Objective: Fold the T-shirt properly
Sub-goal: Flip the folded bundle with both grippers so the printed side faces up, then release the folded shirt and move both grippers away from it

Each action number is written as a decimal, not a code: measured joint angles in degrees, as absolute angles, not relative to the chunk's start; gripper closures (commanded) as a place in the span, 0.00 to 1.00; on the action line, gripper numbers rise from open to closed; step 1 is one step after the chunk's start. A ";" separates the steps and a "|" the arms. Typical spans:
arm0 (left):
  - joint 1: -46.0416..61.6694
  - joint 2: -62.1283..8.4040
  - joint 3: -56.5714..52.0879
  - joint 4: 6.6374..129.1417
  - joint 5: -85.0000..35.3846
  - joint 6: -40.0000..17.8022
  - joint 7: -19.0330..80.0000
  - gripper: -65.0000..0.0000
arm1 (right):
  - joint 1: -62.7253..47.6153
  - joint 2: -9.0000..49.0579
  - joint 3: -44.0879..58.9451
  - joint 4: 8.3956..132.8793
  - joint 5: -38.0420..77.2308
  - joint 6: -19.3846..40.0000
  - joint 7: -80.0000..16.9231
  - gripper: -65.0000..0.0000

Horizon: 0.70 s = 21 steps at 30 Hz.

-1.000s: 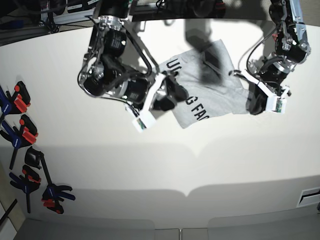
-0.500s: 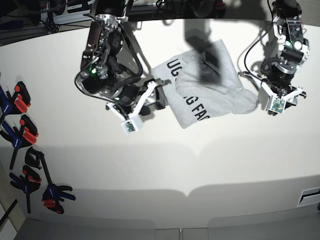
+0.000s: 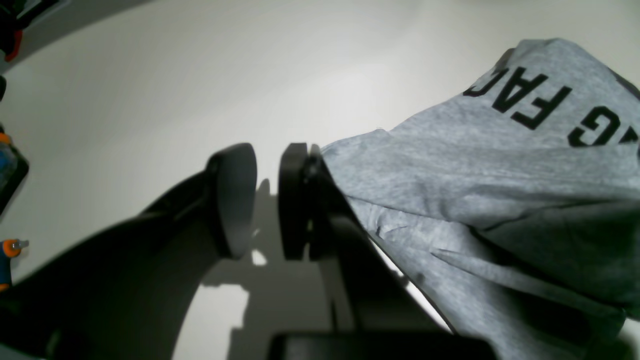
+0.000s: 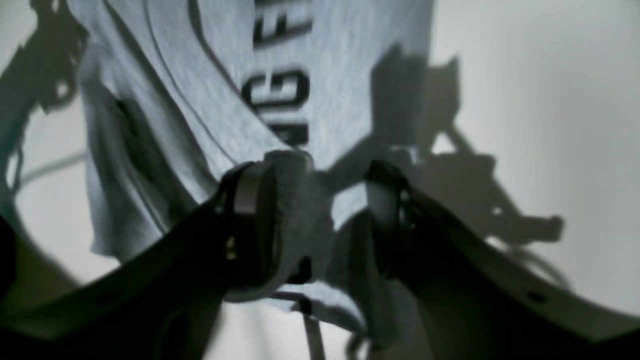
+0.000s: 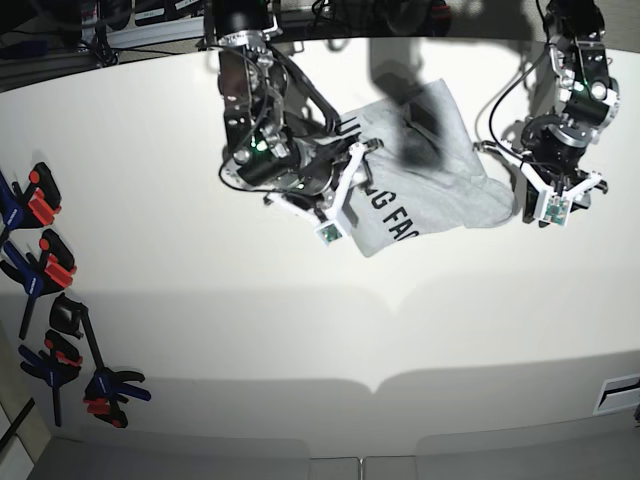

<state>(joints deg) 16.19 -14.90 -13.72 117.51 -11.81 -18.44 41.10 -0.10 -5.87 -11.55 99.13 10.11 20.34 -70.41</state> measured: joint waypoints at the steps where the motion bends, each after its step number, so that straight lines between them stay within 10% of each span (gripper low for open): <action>1: 16.19 -14.90 -13.72 117.51 -11.81 -18.44 41.12 0.44 | -0.14 -5.87 -12.08 98.15 10.39 20.25 -70.98 0.57; 21: 16.21 -16.60 -13.61 117.51 -1.48 -15.51 40.66 0.44 | 0.05 -8.40 -27.73 97.67 28.34 27.46 -74.02 0.57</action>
